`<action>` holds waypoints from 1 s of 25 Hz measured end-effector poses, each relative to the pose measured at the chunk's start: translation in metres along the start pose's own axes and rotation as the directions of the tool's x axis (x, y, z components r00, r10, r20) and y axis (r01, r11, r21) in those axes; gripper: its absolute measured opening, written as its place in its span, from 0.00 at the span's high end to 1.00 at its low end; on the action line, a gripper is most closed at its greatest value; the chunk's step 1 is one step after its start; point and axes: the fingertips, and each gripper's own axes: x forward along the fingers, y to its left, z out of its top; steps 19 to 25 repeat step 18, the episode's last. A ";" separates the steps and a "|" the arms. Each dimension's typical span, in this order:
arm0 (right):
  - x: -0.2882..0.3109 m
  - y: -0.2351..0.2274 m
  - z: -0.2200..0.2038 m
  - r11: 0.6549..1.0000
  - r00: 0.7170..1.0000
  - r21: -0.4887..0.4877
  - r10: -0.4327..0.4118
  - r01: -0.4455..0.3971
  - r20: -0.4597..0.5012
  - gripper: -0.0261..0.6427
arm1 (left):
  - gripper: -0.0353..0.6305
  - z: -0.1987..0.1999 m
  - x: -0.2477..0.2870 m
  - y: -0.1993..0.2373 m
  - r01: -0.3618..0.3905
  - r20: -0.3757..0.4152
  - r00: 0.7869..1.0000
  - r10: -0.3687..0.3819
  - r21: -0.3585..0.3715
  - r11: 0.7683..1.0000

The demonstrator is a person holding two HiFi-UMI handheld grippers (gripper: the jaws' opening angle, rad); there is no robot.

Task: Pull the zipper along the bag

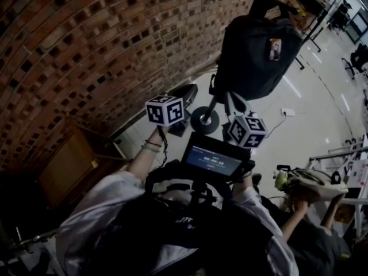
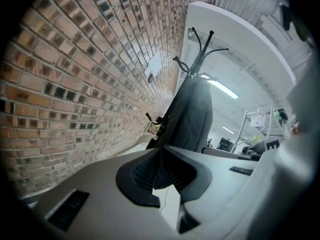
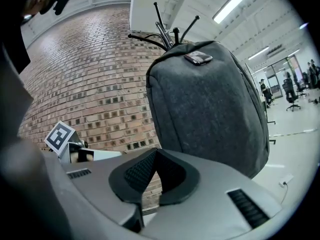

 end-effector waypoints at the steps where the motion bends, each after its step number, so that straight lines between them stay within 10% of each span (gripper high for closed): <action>1: 0.001 0.001 0.000 1.000 1.000 -0.002 0.001 -0.001 -0.002 0.96 | 0.91 0.000 0.000 0.001 -0.002 0.002 1.000 0.002 -0.005 1.000; 25: 0.003 0.000 0.002 1.000 1.000 -0.013 -0.001 0.001 -0.018 0.96 | 0.91 0.002 -0.001 0.005 -0.013 0.004 1.000 0.013 -0.045 0.999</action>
